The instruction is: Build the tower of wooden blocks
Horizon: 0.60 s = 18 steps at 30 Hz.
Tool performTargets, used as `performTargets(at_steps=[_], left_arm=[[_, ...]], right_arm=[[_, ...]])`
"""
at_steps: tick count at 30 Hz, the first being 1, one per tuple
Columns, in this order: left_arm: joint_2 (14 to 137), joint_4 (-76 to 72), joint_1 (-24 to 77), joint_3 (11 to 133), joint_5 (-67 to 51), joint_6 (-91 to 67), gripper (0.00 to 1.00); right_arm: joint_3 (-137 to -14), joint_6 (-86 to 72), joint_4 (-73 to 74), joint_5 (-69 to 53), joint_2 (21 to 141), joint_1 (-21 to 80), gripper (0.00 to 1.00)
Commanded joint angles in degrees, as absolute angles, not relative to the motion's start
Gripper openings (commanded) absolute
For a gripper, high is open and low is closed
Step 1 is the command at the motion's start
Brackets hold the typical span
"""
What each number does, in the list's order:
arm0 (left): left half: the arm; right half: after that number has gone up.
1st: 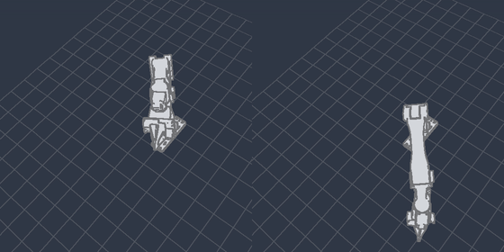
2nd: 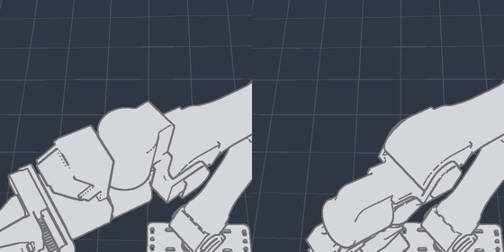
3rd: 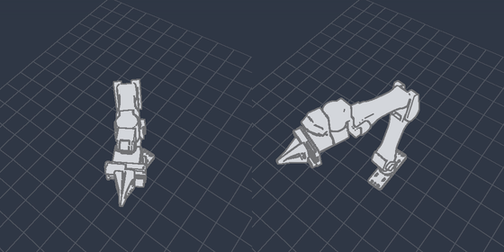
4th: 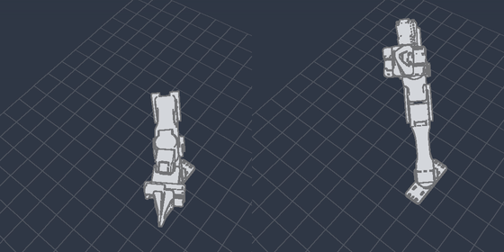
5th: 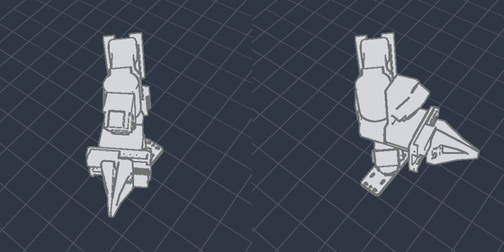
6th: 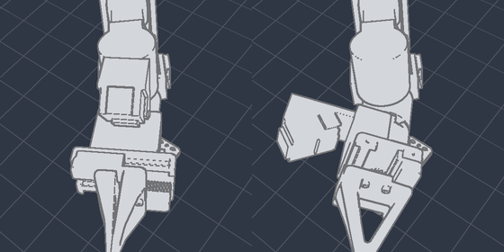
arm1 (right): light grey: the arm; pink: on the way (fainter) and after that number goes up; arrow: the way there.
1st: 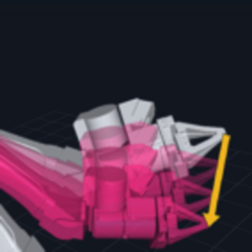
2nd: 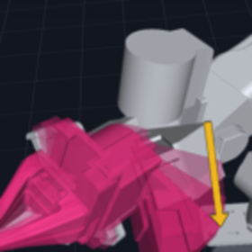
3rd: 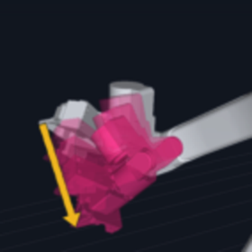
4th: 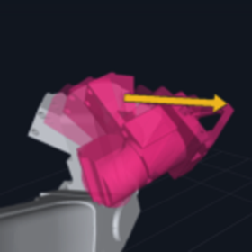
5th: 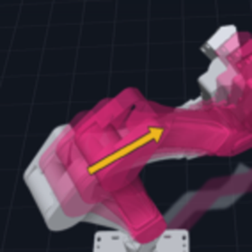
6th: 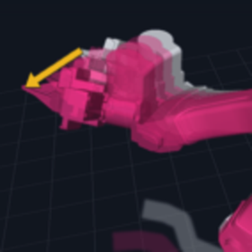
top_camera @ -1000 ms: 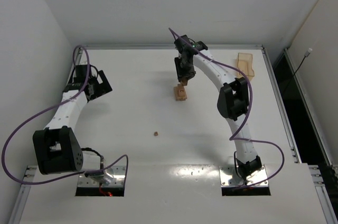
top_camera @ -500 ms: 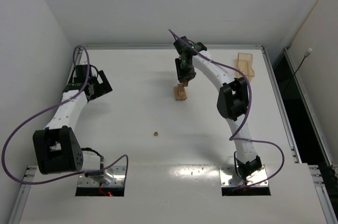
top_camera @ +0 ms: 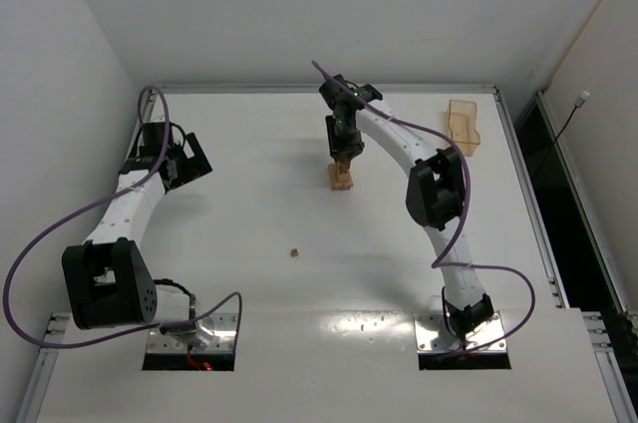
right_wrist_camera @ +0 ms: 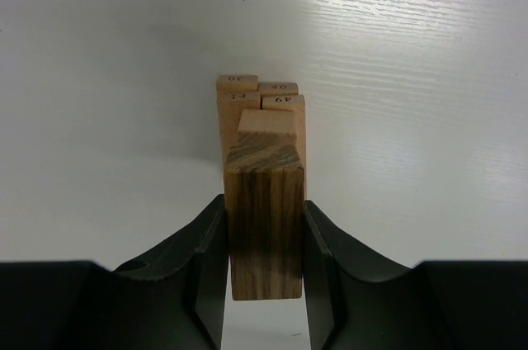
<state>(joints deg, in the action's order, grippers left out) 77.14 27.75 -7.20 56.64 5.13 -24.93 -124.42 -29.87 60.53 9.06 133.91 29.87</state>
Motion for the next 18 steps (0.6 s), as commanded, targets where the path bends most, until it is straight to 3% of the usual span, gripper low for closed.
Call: performTargets(at_steps=[1,18], left_arm=[[77.17,26.81,-6.77,58.36,4.13,-25.4,1.0],[77.17,26.28,-6.77,57.83,3.6,-25.4,1.0]], right_arm=[[-124.54,-31.38,60.64,10.28,131.92,30.41,0.0],[-125.59,-31.38,60.12,10.28,134.56,29.88,0.0]])
